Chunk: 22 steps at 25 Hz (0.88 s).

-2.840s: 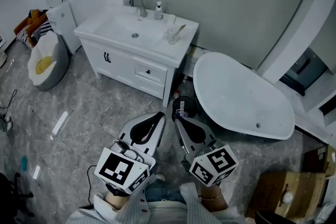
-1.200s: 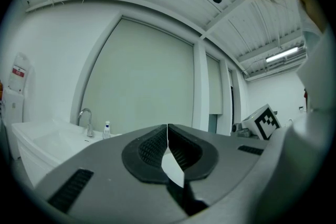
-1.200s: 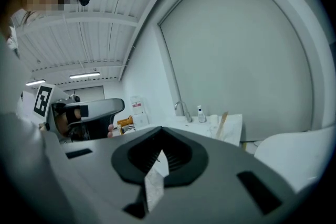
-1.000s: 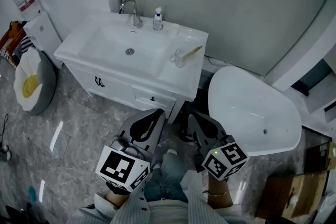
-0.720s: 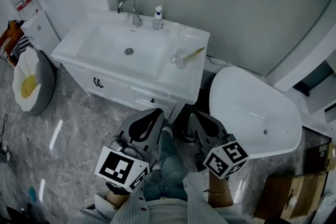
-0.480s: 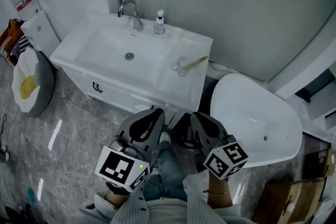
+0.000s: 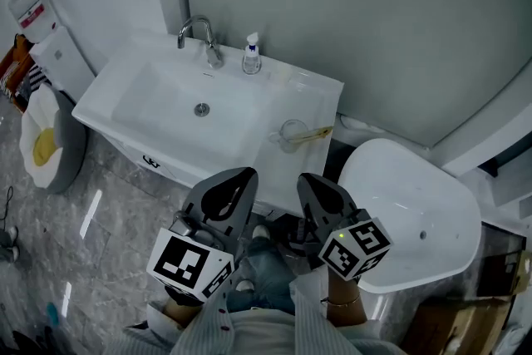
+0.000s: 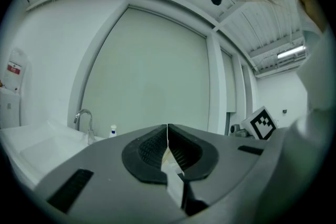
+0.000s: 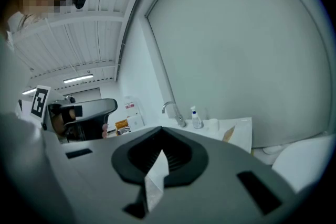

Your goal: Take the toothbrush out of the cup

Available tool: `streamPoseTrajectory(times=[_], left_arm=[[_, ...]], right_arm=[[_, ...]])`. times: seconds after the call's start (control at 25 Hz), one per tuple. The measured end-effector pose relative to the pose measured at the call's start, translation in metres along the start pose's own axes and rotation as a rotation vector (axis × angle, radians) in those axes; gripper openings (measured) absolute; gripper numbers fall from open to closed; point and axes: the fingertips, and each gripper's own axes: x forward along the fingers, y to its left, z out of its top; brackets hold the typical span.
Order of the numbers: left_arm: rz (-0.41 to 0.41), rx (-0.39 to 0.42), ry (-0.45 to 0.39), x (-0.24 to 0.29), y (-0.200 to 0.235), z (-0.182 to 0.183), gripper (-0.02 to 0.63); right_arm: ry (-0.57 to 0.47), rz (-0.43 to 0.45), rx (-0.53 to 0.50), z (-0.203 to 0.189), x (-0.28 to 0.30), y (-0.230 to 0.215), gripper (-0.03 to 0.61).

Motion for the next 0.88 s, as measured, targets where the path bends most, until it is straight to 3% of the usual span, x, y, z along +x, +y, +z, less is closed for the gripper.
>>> streamPoseTrajectory(times=[0.44,0.88], left_arm=[[-0.024,0.009,0.005,0.086,0.031,0.015,0.020],[-0.051,0.006,-0.009,0.144,0.043,0.011,0.020]], right_arm=[[-0.001,0.026,-0.038,0.046,0.055,-0.049,0.011],[-0.015,0.016,-0.054,0.068,0.079,-0.097,0.011]])
